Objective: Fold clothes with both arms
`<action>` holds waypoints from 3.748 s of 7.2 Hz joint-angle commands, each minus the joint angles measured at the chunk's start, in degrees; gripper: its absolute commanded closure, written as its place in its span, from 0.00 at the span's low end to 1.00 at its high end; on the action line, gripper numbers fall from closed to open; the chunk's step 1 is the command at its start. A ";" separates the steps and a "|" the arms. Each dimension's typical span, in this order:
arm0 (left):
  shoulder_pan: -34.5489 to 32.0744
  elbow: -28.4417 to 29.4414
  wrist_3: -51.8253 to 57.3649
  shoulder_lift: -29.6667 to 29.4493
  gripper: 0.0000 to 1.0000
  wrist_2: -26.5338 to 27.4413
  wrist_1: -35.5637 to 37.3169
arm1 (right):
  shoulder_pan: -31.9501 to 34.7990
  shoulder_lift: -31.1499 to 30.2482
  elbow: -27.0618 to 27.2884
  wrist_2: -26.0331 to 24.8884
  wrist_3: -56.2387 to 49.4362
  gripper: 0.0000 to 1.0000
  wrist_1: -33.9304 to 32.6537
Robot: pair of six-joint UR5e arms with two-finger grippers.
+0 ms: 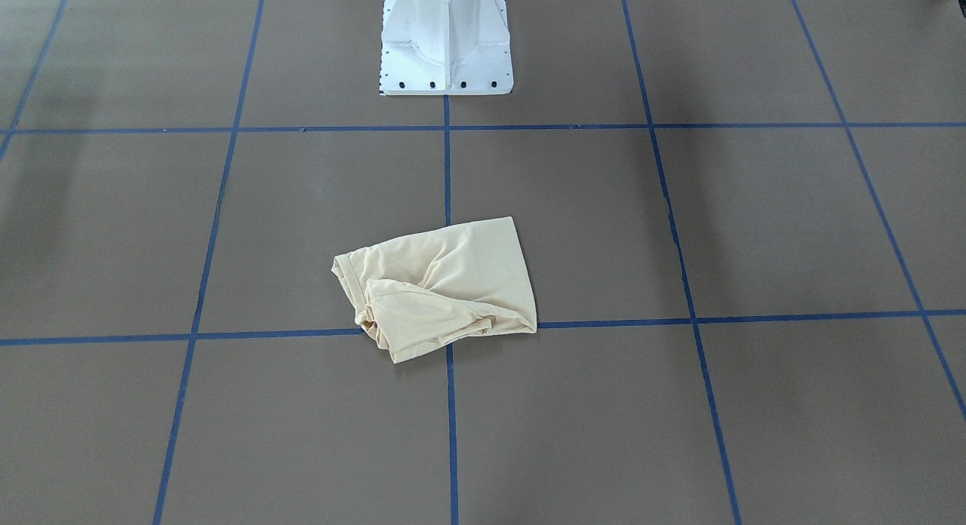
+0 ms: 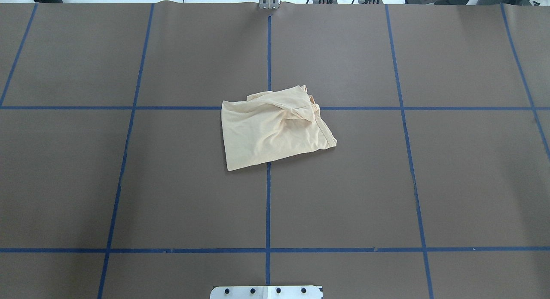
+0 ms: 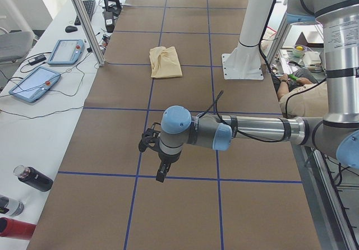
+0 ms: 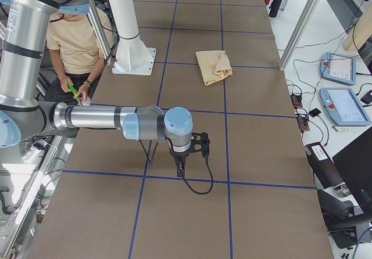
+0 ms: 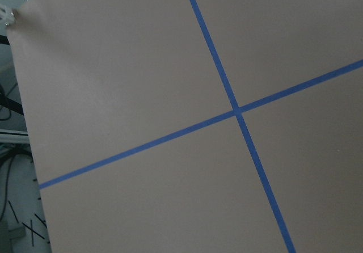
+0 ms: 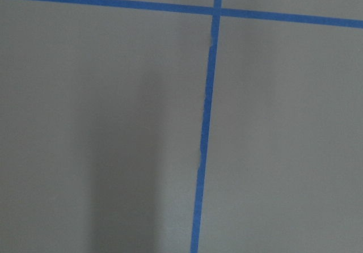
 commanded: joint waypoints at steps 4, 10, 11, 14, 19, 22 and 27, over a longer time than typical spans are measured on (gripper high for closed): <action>0.13 1.84 -3.34 0.91 0.00 -0.60 0.36 | -1.62 0.87 -0.01 -0.78 2.62 0.00 1.73; 0.31 -2.12 -9.17 0.38 0.00 -0.52 -6.56 | -1.62 0.96 -0.01 -0.78 2.62 0.00 1.91; 0.31 -1.94 -9.26 0.38 0.00 -0.60 -6.75 | -1.62 0.96 -0.01 -0.78 2.62 0.00 1.91; 0.31 -1.94 -9.26 0.38 0.00 -0.69 -6.75 | -1.62 1.05 -0.19 -0.60 2.62 0.00 1.91; 0.31 -1.94 -9.35 0.55 0.00 -0.69 -6.66 | -1.62 0.52 -0.45 -0.17 2.45 0.00 2.08; 0.31 -1.94 -9.35 0.64 0.00 -0.69 -6.66 | -1.53 0.78 -0.45 -0.69 2.53 0.00 2.08; 0.31 -1.76 -9.35 1.08 0.00 -0.69 -6.32 | -1.53 0.79 -0.19 -0.78 2.62 0.00 2.08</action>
